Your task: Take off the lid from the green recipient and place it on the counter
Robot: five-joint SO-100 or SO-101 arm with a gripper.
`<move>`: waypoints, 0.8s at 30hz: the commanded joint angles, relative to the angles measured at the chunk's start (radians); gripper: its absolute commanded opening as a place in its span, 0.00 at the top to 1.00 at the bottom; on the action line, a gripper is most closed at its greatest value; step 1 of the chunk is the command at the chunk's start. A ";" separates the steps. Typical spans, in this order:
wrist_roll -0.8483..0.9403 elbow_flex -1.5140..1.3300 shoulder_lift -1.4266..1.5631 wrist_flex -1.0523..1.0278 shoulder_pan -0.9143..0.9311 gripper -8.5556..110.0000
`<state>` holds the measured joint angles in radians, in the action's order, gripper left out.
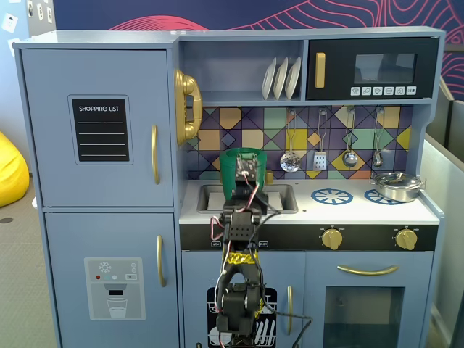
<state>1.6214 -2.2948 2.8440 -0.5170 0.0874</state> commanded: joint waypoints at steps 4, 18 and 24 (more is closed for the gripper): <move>0.038 0.126 -0.089 0.156 -0.008 0.72; 0.034 0.156 -0.216 0.319 0.060 0.56; 0.037 0.201 -0.310 0.383 0.044 0.56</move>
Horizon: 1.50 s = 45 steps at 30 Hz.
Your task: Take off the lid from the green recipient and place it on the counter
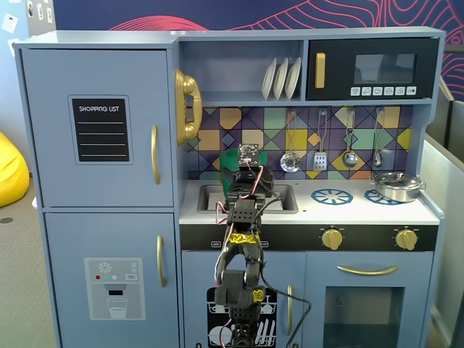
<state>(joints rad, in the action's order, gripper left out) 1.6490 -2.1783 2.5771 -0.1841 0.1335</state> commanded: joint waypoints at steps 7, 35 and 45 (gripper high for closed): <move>0.023 0.173 -0.166 0.120 -0.025 0.56; 0.077 0.293 -0.371 0.210 -0.051 0.71; 0.103 0.244 -0.334 0.207 -0.058 0.93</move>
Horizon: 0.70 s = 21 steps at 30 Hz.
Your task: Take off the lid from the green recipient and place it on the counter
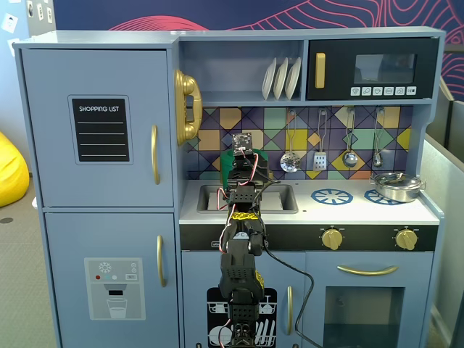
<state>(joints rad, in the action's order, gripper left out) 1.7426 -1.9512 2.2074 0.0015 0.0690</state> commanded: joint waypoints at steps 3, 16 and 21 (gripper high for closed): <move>0.008 0.018 0.034 0.058 0.008 0.93; -0.014 0.058 0.041 0.164 0.101 0.93; -0.080 0.067 0.031 0.155 0.302 0.93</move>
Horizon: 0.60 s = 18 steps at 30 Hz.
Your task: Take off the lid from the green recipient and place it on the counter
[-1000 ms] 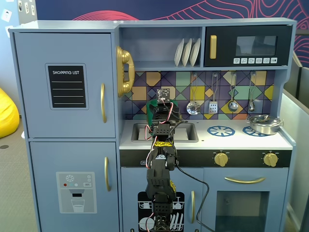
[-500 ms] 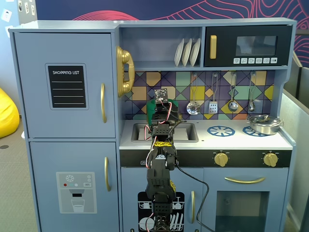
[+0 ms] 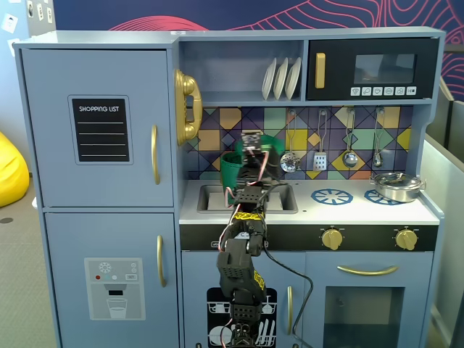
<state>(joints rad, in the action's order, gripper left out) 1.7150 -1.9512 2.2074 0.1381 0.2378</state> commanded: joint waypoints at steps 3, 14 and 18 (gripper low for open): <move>-0.084 0.067 0.023 0.012 0.238 0.93; -0.109 -0.074 -0.112 0.152 0.419 0.93; -0.106 -0.077 -0.207 0.213 0.420 0.93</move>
<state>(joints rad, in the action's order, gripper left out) 1.6199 -2.0555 2.0417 0.2761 0.6412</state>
